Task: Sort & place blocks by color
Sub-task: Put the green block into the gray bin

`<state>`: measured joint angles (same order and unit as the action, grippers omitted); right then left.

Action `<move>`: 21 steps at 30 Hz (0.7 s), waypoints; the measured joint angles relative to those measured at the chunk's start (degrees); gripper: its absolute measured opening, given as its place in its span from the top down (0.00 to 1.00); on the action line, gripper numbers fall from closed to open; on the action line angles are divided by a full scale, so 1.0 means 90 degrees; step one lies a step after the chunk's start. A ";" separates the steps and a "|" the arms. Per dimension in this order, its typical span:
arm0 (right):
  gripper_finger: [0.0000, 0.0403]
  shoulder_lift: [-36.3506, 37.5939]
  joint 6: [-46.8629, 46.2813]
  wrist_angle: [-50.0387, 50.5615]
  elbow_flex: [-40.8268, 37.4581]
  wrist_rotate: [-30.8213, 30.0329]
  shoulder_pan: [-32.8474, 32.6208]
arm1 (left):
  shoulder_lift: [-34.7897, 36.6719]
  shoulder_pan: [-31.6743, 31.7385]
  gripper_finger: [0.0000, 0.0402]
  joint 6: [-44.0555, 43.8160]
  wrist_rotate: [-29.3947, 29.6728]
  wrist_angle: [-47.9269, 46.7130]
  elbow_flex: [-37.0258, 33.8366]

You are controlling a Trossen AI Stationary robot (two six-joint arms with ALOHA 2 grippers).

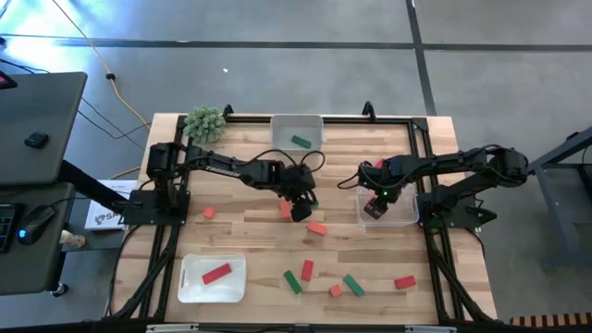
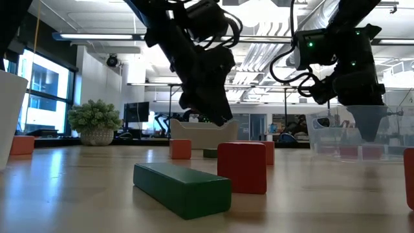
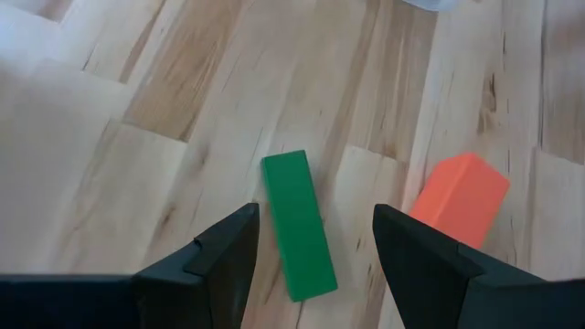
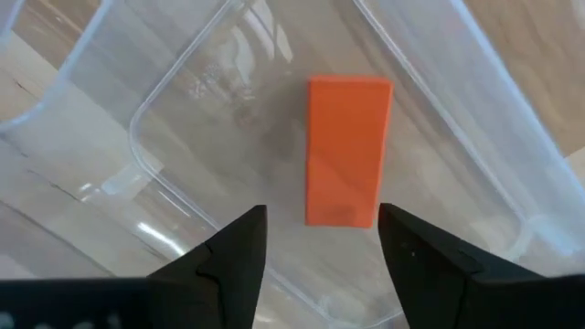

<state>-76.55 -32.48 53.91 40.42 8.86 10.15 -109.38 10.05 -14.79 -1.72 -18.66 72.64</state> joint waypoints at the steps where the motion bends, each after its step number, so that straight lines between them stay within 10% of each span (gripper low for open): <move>1: 0.51 0.0000 -0.0076 0.0001 0.0000 0.0047 0.0000 | -0.0033 -0.0005 0.49 0.0000 0.0002 0.0014 0.0000; 21: 0.51 0.0017 -0.0740 -0.0158 0.0629 -0.0061 -0.0007 | -0.0168 -0.0090 0.49 -0.0034 0.0408 -0.0113 -0.0002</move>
<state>-76.40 -39.14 52.49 46.08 8.32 10.09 -110.89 9.24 -15.10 1.96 -19.68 72.62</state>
